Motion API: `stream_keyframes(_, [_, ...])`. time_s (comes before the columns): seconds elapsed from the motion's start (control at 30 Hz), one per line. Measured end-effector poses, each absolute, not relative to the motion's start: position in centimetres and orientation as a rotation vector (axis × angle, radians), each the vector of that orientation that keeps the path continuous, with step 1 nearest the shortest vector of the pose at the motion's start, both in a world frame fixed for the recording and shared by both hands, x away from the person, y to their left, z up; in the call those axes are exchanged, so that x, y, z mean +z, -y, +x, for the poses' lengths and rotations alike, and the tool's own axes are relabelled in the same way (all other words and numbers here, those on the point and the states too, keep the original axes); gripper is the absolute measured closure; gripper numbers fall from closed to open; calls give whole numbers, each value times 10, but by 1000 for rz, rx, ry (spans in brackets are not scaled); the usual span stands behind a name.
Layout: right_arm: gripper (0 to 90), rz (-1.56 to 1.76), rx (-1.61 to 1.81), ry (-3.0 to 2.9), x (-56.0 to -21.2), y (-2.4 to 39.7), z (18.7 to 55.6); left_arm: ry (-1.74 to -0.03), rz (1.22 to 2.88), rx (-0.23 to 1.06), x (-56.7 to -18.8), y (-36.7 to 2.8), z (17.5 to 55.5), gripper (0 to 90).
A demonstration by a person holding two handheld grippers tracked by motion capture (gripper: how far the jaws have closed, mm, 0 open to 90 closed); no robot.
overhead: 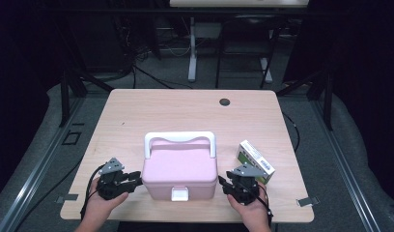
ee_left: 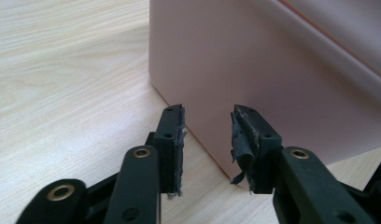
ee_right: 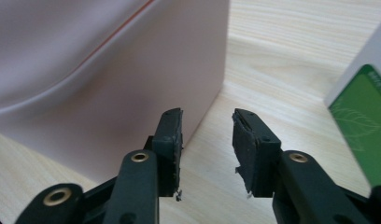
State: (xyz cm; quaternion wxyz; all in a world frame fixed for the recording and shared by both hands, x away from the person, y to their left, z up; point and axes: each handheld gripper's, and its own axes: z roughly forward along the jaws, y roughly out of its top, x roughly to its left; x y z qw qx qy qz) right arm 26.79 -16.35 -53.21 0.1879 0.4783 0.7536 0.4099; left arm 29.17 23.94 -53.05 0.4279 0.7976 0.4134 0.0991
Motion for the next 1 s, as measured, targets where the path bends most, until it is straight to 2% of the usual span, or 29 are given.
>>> stream_keyframes(0.1, [570, 1367, 1165, -2126, -525, 168, 269, -1030, 1974, 246, -525, -243, 293, 598])
stream_keyframes(0.4, [539, 1339, 1177, -2118, -496, 175, 269, -1011, 1962, 272, -500, -250, 298, 575])
stream_keyframes(0.73, [555, 1314, 1202, -2086, -460, 186, 272, -1040, 1964, 275, -479, -256, 309, 572])
stream_keyframes(1.0, [557, 1299, 1224, -2099, -448, 183, 280, -1007, 1966, 261, -457, -250, 312, 552])
